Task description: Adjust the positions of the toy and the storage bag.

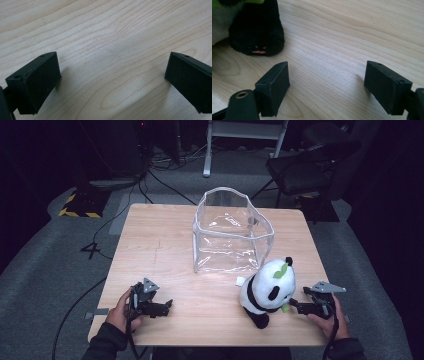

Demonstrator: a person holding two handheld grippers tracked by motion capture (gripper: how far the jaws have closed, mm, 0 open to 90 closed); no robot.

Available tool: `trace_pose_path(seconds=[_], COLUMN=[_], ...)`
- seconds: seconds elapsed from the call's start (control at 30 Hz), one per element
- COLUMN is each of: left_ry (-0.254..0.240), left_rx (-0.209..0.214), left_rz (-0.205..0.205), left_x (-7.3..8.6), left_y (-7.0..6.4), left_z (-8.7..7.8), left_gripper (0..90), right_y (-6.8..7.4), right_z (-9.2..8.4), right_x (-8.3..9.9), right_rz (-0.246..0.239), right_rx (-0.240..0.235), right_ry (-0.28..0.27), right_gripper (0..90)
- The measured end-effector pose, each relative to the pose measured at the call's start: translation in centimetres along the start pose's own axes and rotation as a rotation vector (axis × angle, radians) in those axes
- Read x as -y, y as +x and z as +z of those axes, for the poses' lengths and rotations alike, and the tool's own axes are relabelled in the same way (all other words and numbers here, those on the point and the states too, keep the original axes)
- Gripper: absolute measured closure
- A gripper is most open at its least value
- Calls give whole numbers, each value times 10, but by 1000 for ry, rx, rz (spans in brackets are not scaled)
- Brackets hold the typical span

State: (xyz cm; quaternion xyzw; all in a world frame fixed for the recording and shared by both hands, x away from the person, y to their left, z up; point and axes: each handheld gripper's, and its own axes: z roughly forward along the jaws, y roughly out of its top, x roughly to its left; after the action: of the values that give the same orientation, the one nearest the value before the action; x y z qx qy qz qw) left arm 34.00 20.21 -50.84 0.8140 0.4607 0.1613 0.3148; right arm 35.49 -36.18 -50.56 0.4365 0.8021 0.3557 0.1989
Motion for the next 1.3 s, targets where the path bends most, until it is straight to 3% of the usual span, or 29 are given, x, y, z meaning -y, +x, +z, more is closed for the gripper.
trace_pose_path(seconds=[0.23, 0.33, 0.4, 0.57, 0.7, 0.87, 1.3], left_ry=[5, 3, 5, 8, 7, 7, 4], left_rx=[46, 53, 57, 86, 99, 100, 92], left_rz=[70, 77, 80, 116, 133, 130, 120], left_x=[-5, -5, -4, 1, 3, 3, 4], left_y=[4, 5, 3, 0, -2, -2, -2], left_z=[3, 4, 3, -1, -3, -3, -4], left_gripper=[4, 4, 4, 4, 4, 4, 5], right_y=[1, 1, 1, 11, 18, 29, 49], right_z=[0, -2, -2, -7, -10, -8, 7], right_x=[-1, -1, -2, -6, -11, -20, -36], right_rz=[-12, -42, -48, -100, -101, -150, -217], right_rx=[-5, -14, -51, -73, -121, -148, -228], right_ry=[9, 14, 32, 0, -18, -22, -62], right_gripper=[201, 198, 181, 196, 188, 191, 213])
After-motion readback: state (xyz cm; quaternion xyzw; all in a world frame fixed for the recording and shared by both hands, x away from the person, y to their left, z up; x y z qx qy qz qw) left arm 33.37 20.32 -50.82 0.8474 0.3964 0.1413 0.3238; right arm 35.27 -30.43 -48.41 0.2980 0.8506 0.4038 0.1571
